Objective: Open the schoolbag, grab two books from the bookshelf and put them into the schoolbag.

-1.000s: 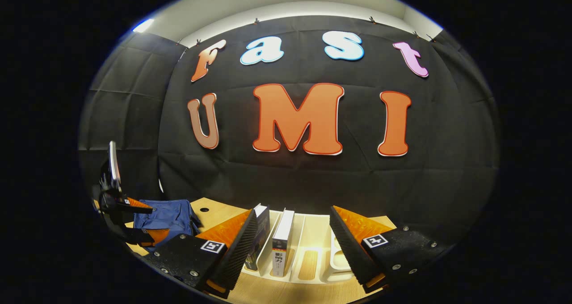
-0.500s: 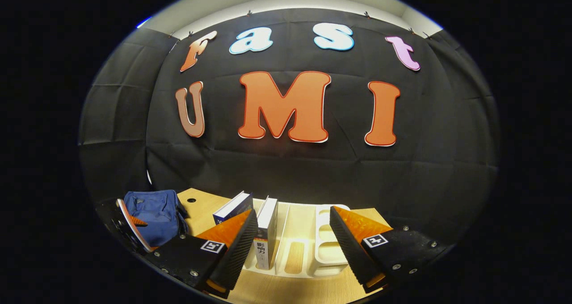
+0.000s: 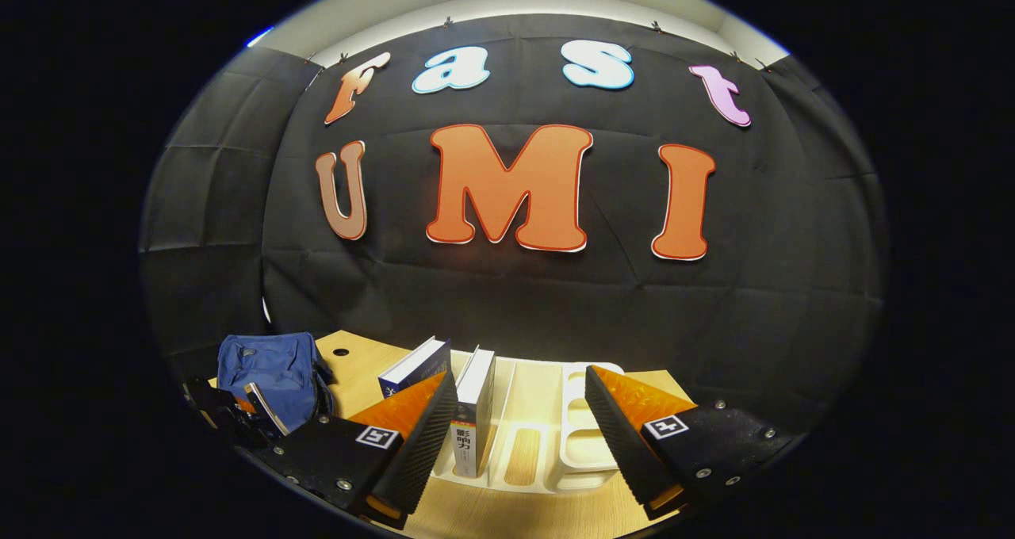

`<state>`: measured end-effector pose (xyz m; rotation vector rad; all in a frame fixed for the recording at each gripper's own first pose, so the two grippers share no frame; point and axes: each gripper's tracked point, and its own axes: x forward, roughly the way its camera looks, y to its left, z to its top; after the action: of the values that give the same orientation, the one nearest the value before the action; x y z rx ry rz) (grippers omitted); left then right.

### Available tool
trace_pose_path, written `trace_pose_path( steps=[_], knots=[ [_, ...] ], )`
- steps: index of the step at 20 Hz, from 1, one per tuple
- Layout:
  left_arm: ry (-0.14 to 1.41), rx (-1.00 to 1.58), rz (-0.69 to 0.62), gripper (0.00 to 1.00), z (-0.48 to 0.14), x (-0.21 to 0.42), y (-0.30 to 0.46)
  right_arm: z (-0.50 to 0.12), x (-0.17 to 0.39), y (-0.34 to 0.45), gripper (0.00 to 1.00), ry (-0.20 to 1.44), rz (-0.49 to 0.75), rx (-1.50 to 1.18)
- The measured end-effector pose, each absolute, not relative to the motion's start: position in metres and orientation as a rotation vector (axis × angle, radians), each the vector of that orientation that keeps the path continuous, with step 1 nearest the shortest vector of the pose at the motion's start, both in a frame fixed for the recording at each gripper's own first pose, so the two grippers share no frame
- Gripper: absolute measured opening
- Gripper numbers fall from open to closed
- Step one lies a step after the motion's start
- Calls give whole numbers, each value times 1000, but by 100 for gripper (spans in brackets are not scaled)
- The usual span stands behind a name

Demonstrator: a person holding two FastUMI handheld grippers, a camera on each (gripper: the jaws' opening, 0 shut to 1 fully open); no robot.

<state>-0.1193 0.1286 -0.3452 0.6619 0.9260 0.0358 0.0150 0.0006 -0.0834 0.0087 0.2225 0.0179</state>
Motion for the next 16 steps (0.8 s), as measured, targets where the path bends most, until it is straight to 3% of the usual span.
trace_pose_path(
  steps=[2,3,4,5,8,9,11,16],
  knots=[
    [940,645,21,65,-348,-120,123,-84,15,0,96,223,19,10],
    [943,643,16,49,-348,-119,121,-84,16,0,96,223,20,10],
    [947,637,16,44,-349,-119,121,-84,14,1,96,223,21,11],
    [957,629,16,33,-351,-119,121,-84,14,1,96,223,23,12],
    [989,603,13,20,-353,-120,123,-84,15,10,96,225,49,27],
    [996,593,9,11,-354,-120,124,-83,14,13,96,226,62,33],
    [999,568,0,5,-352,-119,123,-83,15,22,96,229,88,49],
    [985,497,-22,2,-337,-115,125,-70,12,58,96,226,226,157]
  ],
)
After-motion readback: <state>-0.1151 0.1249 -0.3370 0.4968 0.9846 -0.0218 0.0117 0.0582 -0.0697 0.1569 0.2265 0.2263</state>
